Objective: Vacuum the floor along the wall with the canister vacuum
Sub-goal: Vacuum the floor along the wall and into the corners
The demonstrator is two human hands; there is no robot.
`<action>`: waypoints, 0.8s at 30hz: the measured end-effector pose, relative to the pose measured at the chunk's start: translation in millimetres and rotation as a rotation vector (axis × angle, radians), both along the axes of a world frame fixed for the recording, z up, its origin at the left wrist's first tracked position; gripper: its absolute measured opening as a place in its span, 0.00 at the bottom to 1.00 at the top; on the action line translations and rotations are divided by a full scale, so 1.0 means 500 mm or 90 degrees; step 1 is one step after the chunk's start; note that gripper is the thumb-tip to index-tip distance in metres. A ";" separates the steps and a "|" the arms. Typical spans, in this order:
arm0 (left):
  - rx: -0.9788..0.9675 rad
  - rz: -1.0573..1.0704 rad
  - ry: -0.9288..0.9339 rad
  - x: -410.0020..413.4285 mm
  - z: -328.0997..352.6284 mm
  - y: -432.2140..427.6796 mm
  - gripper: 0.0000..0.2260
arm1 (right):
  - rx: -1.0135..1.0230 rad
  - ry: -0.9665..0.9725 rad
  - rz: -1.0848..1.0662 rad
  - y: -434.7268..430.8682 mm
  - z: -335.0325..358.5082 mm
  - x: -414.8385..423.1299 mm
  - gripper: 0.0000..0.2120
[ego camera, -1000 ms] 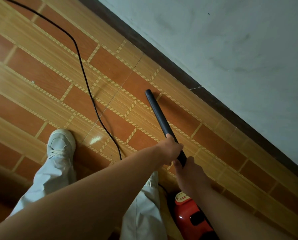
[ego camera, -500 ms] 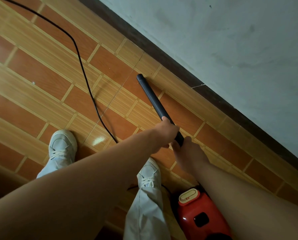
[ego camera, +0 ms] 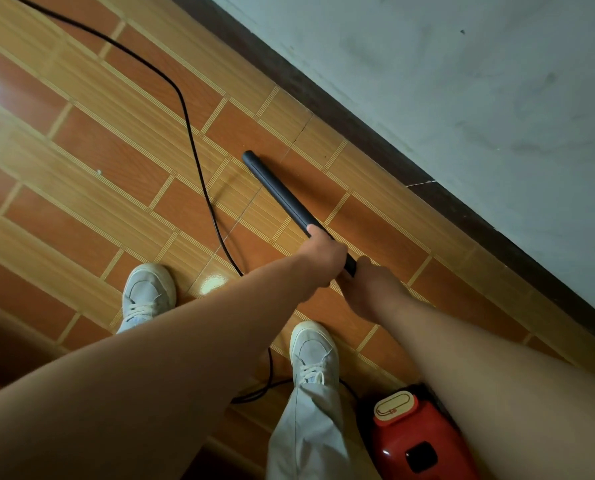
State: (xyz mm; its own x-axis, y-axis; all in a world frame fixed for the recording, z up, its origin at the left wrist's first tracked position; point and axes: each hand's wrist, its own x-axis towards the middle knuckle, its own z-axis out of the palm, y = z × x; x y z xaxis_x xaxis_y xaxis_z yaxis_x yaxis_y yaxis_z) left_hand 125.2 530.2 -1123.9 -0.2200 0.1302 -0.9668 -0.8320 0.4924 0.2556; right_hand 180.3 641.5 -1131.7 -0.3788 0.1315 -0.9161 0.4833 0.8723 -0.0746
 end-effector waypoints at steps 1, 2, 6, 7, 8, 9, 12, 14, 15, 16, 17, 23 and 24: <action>-0.003 0.018 -0.005 -0.003 0.000 -0.002 0.28 | 0.002 0.000 0.000 -0.002 -0.001 -0.003 0.26; -0.002 0.025 -0.010 -0.004 -0.001 -0.003 0.28 | 0.005 -0.001 0.000 -0.003 -0.001 -0.003 0.27; 0.014 -0.030 -0.026 0.018 0.013 -0.004 0.26 | -0.002 -0.032 -0.013 0.002 0.006 0.026 0.26; 0.013 -0.027 -0.034 0.026 0.017 -0.003 0.28 | -0.005 -0.039 -0.017 0.004 0.010 0.035 0.26; 0.010 -0.021 -0.040 0.034 0.019 -0.003 0.31 | -0.006 -0.044 -0.017 0.004 0.012 0.041 0.26; 0.008 -0.015 -0.042 0.040 0.021 -0.003 0.33 | -0.005 -0.049 -0.015 0.004 0.015 0.044 0.26; 0.004 0.006 -0.028 0.037 0.017 -0.006 0.35 | 0.001 -0.039 0.000 -0.002 0.012 0.030 0.26; -0.001 0.016 -0.012 0.023 0.004 -0.007 0.34 | 0.000 -0.024 0.008 -0.005 0.004 0.012 0.26; -0.002 0.020 -0.003 0.016 -0.002 -0.005 0.34 | 0.001 -0.018 0.003 -0.005 0.001 0.004 0.27; -0.001 0.025 0.005 0.009 -0.005 -0.002 0.33 | 0.001 -0.014 -0.013 -0.003 -0.001 -0.002 0.28; 0.005 0.029 0.009 0.003 -0.007 0.004 0.32 | 0.002 -0.012 -0.037 0.000 -0.001 -0.004 0.28; 0.063 -0.007 -0.001 0.001 0.000 0.060 0.30 | 0.019 -0.018 -0.171 0.046 0.007 0.027 0.26; 0.073 -0.016 -0.006 0.005 0.001 0.071 0.30 | 0.027 -0.020 -0.176 0.056 0.010 0.031 0.27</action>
